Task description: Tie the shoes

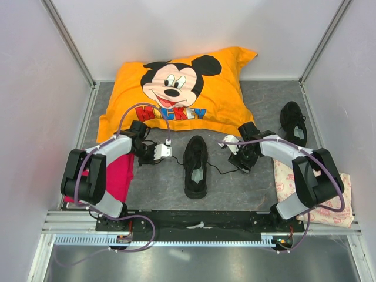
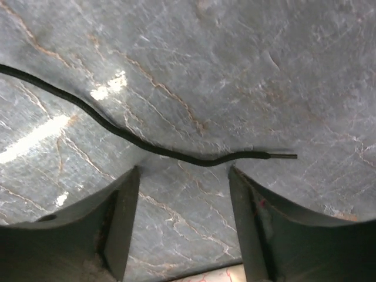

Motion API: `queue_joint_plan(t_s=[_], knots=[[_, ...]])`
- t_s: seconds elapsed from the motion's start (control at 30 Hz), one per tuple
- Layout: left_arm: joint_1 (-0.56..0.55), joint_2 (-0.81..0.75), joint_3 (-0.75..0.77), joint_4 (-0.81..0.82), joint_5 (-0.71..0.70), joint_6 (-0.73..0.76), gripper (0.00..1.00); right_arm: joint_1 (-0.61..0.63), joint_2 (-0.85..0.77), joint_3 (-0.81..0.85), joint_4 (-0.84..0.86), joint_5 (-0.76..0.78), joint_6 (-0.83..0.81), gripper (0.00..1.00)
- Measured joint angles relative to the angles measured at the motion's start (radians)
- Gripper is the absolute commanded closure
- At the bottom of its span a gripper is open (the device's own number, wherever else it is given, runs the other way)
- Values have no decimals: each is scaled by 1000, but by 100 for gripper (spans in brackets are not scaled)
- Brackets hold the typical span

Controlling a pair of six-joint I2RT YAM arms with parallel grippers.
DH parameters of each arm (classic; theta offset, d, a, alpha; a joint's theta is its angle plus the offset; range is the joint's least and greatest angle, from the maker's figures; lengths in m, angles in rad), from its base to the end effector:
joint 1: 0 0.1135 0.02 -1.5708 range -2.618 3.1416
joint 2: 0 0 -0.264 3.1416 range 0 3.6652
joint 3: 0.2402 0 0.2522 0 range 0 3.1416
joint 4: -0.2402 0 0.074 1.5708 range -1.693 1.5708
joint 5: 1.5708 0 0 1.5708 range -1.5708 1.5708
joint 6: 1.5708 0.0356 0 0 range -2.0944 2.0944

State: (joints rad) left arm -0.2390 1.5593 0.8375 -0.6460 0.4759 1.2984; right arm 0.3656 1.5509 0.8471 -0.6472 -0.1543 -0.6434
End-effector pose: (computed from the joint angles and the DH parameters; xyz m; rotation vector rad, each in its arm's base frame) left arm 0.2505 -0.0778 0.1572 1.9233 1.8927 -0.4258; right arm 0.2447 0.0995 0.1581 -1.4223 2.5247 0.1776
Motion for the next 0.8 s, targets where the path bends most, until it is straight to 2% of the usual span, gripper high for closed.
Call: queue_joint_plan(t_s=[0.03,0.1,0.13,0.2,0.5,0.63,0.67,0.7,0.73,0.77,0.8], knots=[[-1,0,0,-2,2,-6,98,3,-4,-5,6,3,0,52],[-3,-1,0,-5,9,-26,99,11,-18,-20,14,2,5,62],[-5,-3,0,-8,16,-37,98,17,-24,-27,18,3,8,80],[-6,-14,0,-15,35,-63,98,21,-29,-31,21,2,16,100],[-6,-130,0,-38,81,-140,98,19,-49,-33,27,20,46,100],[-6,-159,0,-55,91,-149,98,11,-114,-33,10,7,15,100],[-6,-164,0,-59,95,-150,98,9,-139,-33,7,-5,5,93],[-6,-171,0,-61,102,-151,98,9,-165,-33,3,-17,-13,74],[-6,-173,0,-63,103,-153,98,9,-187,-33,0,-32,-27,25],[-6,-177,0,-63,104,-154,98,10,-203,-33,-3,-47,-37,15],[-6,-180,0,-64,105,-156,98,10,-216,-33,-7,-65,-53,12]])
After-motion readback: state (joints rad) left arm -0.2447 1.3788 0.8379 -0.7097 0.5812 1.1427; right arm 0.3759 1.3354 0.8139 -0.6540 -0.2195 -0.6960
